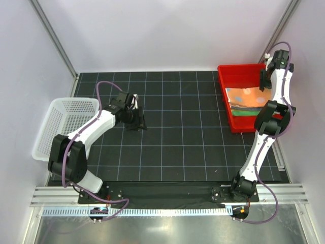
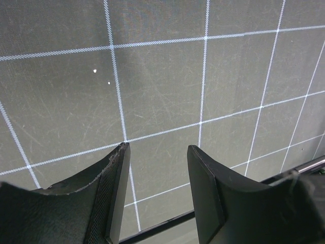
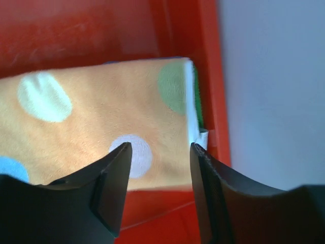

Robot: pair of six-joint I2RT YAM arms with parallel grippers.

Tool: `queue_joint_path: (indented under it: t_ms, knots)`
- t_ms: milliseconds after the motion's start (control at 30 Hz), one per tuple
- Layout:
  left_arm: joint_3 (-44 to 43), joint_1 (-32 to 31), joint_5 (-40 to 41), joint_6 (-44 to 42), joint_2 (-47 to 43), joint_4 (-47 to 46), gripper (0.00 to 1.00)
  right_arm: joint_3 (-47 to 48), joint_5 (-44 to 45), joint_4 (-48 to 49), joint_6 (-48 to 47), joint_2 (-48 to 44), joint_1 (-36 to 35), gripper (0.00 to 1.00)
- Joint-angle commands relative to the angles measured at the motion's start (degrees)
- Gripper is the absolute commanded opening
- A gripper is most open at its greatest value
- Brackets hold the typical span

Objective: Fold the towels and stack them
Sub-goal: Neatly place the folded towel into the bin

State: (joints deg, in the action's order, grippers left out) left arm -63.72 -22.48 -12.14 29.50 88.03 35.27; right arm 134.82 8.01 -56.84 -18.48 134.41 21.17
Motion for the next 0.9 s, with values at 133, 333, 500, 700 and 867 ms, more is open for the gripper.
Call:
queue_joint_path:
  t_ms: [133,333,500,700,867]
  knots:
    - [-2.63,0.07,-4.03,0.12,-1.1,-0.55,0.53,-0.26,5.96,4.9,9.57,-5.9,-0.51,0.58]
    - [-3.78,-0.02,-8.68,1.53,-5.67,-5.29,0.6,-10.53,6.59,5.95,19.61,-18.37,-8.67,0.75]
    - [-9.22,-0.02,-11.41,-1.8,-10.59,-6.35,1.0,-21.6,-5.85,6.3,31.45,-34.28,-17.91,1.0]
    - [-7.21,-0.02,-13.61,-3.56,-22.51,-16.25,1.0,-49.43,-32.15,20.43,40.25,-58.85,-21.16,1.0]
    - [-1.76,-0.02,-10.62,-3.39,-29.92,-21.03,1.0,-66.95,-34.29,29.85,48.71,-75.32,-23.1,1.0]
